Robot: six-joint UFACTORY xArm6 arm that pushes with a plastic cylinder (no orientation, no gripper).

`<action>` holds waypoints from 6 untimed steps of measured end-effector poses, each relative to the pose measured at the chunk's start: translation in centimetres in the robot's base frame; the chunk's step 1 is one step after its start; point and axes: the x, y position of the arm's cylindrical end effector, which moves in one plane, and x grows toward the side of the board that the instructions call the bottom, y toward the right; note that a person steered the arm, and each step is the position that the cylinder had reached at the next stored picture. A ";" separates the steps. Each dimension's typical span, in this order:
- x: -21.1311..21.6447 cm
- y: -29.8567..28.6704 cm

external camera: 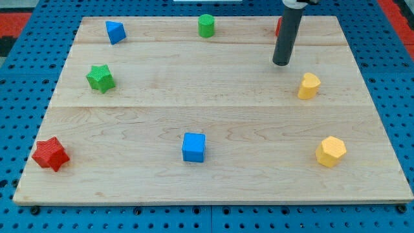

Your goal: Push the yellow heart to the top left of the yellow hexagon

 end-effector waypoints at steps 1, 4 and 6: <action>-0.6 0.0; -0.6 -0.2; 1.7 5.5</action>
